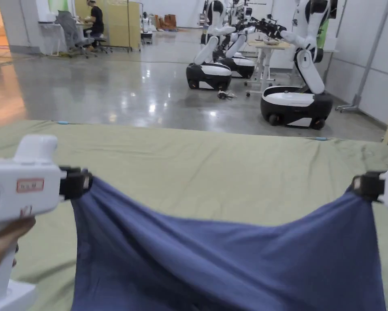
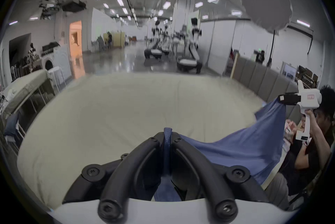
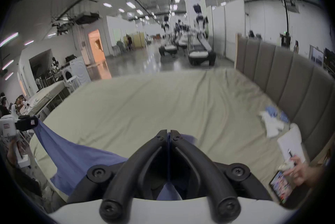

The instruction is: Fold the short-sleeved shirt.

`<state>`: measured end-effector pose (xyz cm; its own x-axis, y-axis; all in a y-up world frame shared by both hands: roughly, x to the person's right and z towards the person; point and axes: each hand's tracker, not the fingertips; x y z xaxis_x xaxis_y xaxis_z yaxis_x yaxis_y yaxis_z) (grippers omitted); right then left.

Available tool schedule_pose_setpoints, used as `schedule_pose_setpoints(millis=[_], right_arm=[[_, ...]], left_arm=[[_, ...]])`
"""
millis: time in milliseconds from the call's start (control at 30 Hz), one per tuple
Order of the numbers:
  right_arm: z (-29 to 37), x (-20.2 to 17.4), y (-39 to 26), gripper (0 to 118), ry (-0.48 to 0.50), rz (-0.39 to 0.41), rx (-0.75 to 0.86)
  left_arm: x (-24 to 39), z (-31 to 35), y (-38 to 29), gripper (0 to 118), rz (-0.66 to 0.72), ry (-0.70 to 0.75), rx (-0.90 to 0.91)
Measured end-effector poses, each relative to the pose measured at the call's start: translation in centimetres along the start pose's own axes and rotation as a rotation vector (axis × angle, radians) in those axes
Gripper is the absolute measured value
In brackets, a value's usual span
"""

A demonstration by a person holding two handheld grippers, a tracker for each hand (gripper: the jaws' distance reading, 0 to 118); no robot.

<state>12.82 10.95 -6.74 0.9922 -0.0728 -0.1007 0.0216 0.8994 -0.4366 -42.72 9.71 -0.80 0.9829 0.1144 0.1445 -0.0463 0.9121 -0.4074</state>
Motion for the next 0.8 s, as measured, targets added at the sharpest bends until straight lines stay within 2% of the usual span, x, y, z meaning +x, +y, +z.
schedule_pose_setpoints(millis=[67,167,200,333,467,700,800], right_arm=[[1.4,-0.9,3.1,2,-0.033,0.021,0.061],[3.5,-1.7,6.8,2,-0.030,0.009,0.154],[2.9,-0.5,8.5,2,-0.038,0.014,0.163],[3.2,-0.7,13.4,2,-0.059,0.012,0.224],[2.3,-1.7,17.7,2,-0.126,0.061,0.237],[-0.5,-4.3,23.4,2,-0.181,0.062,0.296],[-1.9,-5.6,25.5,2,-0.222,0.106,0.315]], left_arm=[[0.0,2.0,3.1,7,-0.037,0.016,0.010],[0.1,4.1,6.8,7,-0.094,0.070,0.101],[-0.2,4.8,8.0,7,-0.094,0.079,0.129],[-1.2,5.6,12.5,7,-0.085,0.155,0.192],[-1.8,4.6,16.1,7,-0.076,0.221,0.224],[-2.8,1.2,22.8,7,-0.045,0.244,0.274],[-3.4,-0.4,24.5,7,-0.035,0.268,0.285]])
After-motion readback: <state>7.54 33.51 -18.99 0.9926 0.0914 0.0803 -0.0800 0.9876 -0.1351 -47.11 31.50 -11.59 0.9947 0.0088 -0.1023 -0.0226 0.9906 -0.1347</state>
